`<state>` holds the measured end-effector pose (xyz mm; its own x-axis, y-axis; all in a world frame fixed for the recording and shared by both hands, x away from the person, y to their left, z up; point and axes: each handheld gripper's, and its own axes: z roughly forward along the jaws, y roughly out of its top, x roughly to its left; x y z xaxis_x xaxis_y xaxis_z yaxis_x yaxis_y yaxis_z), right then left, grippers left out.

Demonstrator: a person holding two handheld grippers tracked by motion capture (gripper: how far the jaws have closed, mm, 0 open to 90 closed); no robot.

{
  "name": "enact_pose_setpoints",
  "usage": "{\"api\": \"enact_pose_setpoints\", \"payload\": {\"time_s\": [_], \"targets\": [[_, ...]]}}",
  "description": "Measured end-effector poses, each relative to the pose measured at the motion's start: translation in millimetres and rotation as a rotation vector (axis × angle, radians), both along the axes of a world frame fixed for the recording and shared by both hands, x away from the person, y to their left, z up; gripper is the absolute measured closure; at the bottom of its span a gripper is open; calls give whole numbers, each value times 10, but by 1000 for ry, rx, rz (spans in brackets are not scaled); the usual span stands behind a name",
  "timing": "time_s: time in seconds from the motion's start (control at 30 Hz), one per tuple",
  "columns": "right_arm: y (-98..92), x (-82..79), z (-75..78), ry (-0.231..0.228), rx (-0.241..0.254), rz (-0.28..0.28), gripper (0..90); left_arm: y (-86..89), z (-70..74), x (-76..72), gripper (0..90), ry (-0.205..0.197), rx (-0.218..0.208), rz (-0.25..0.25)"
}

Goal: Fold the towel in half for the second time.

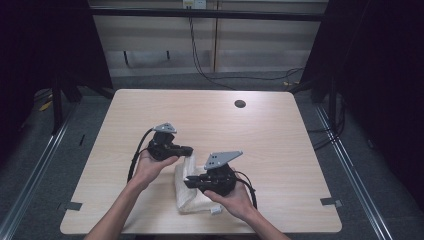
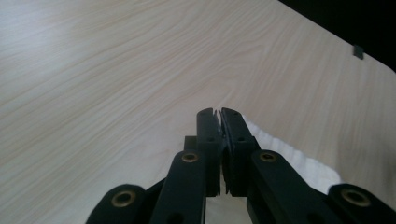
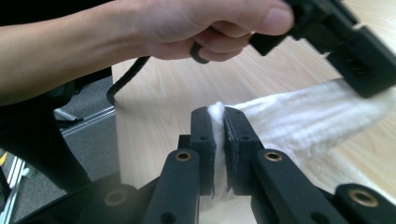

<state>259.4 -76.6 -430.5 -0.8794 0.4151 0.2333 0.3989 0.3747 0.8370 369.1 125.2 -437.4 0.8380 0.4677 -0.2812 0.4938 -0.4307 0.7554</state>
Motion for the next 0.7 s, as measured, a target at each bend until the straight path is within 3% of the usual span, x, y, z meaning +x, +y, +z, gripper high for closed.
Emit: {"api": "enact_pose_setpoints", "payload": {"time_s": [0.27,0.3,0.43,0.5,0.6,0.7], "targets": [[-154,-158,-53,-23,-49,-29,827,-253,-132,-51,870,16,31,-37],[-195,-177,-103,-11,-74,-34,825,-283,-162,-51,869,21,46,-35],[-258,-196,-200,8,-93,-45,815,-344,-267,-27,866,42,32,-35],[-277,-195,-283,27,-110,-42,804,-399,-319,-13,862,31,42,-37],[-271,-193,-304,34,-117,-38,802,-449,-351,7,860,33,58,-32],[-285,-188,-332,28,-146,-44,797,-497,-432,52,860,61,56,-14]]}}
